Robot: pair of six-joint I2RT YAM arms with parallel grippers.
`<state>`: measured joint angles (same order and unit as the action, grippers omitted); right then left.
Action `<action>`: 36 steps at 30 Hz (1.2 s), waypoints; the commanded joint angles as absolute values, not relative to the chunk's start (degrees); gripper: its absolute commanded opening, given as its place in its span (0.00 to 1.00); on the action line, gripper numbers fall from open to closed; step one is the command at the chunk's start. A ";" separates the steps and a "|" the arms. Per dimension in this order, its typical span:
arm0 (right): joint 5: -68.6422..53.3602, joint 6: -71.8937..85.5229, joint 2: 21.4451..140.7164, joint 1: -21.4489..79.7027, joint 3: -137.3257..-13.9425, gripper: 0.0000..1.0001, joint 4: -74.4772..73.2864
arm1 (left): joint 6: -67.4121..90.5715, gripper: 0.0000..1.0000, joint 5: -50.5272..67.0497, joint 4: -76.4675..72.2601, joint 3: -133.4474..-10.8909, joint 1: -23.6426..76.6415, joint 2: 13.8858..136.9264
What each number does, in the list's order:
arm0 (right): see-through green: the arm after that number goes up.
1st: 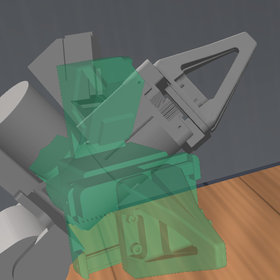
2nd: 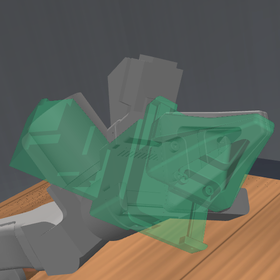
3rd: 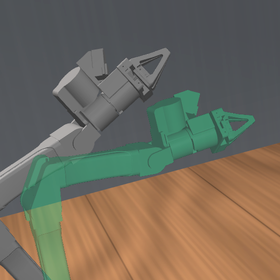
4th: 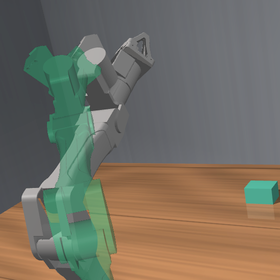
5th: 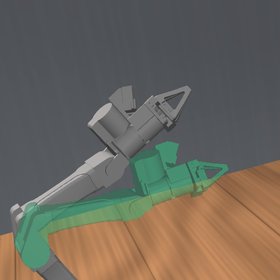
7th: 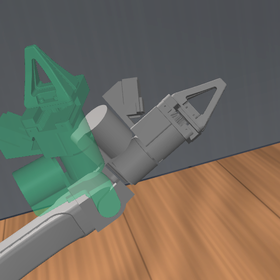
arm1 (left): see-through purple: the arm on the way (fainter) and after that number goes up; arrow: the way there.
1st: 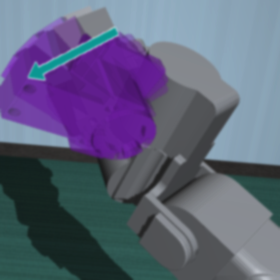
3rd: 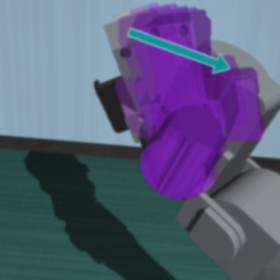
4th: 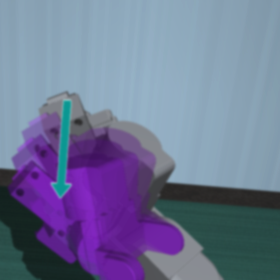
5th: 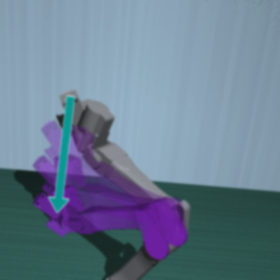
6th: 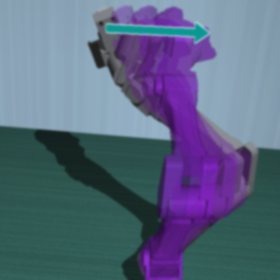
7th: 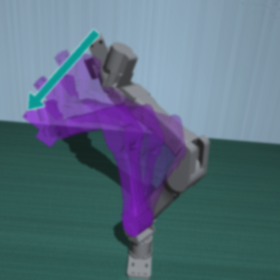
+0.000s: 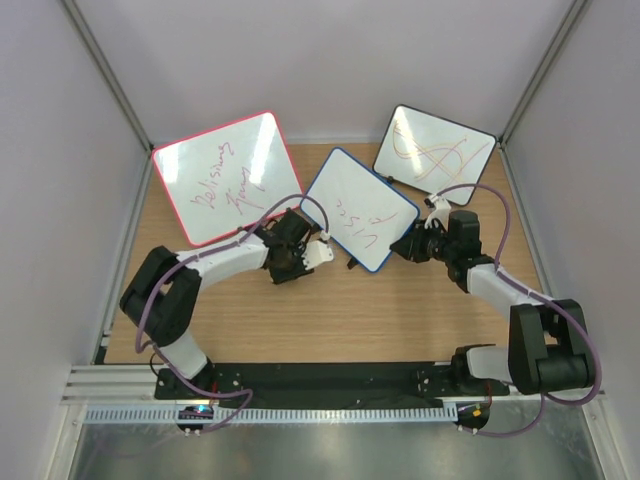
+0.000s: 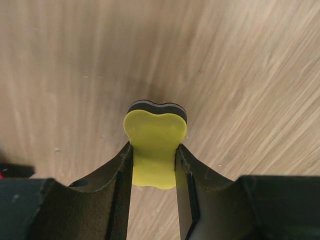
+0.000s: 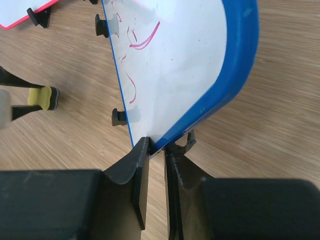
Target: Erase the whiteboard
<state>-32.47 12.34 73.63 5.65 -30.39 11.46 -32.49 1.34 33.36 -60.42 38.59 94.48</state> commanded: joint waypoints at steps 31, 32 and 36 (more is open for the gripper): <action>-31.20 9.58 72.33 7.03 -31.46 0.01 10.99 | -38.15 0.59 10.64 43.16 -64.16 35.24 97.74; -31.11 9.58 72.33 7.03 -31.38 0.01 10.99 | -38.23 0.58 10.11 42.72 -63.99 35.24 97.56; -31.11 9.67 72.25 6.95 -31.46 0.01 10.81 | -38.41 0.57 9.23 41.04 -63.63 35.24 97.91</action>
<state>-32.23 12.34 73.10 6.33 -30.39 11.49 -37.82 9.04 41.78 -63.94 35.18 98.13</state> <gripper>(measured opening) 0.209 0.571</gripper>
